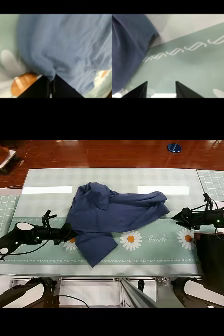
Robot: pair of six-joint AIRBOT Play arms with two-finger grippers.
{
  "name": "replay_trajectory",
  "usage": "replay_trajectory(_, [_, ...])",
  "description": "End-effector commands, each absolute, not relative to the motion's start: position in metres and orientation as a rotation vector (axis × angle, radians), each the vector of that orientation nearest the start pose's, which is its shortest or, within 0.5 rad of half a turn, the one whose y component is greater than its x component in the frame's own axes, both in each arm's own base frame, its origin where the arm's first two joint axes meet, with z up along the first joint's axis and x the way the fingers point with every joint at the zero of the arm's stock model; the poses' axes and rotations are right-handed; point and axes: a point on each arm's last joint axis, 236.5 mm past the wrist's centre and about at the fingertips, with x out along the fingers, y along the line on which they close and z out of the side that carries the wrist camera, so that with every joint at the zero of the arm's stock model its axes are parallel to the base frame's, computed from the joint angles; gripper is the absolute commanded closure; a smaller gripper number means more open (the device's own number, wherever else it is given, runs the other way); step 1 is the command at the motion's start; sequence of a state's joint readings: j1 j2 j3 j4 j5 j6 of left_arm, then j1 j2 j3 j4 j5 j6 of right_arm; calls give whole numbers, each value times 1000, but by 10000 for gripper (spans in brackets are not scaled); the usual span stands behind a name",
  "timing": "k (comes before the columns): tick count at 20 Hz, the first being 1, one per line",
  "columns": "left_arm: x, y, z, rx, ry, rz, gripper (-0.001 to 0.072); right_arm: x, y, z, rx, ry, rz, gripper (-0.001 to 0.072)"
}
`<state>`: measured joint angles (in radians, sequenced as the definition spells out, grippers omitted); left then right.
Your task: Fold the shirts.
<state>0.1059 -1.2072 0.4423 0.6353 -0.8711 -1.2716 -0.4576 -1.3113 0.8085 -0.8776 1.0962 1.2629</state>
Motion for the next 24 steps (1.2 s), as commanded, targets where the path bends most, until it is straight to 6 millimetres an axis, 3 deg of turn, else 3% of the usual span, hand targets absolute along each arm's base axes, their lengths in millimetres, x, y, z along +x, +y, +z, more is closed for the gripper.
replay_trajectory(1, [278, -117, -116, -849, 1358, -178, 689, 350, -18, -64, 824, 1224, 60, 303])
replay_trajectory(11, [275, -121, -113, -854, 1373, -195, 689, 428, 41, -102, 822, 1320, 149, 306])
replay_trajectory(12, [275, -121, -113, -854, 1373, -195, 689, 434, 47, -104, 811, 1325, 162, 361])
replay_trajectory(14, [279, -121, -109, -852, 1364, -204, 689, 448, 55, -94, 789, 1312, 199, 687])
replay_trajectory(16, [304, -120, -83, -842, 1295, -245, 689, 469, 57, -52, 721, 1252, 279, 689])
replay_trajectory(18, [355, -116, -12, -852, 1103, -317, 689, 494, 50, 25, 586, 1129, 341, 690])
replay_trajectory(19, [383, -112, 43, -841, 952, -370, 689, 505, 46, 75, 512, 1034, 361, 690])
replay_trajectory(21, [420, -100, 191, -747, 575, -477, 689, 513, 40, 197, 371, 784, 382, 690])
replay_trajectory(23, [413, -78, 329, -611, 245, -476, 689, 481, 36, 315, 224, 540, 358, 690])
replay_trajectory(24, [395, -69, 387, -554, 107, -469, 689, 457, 33, 357, 163, 450, 331, 690])
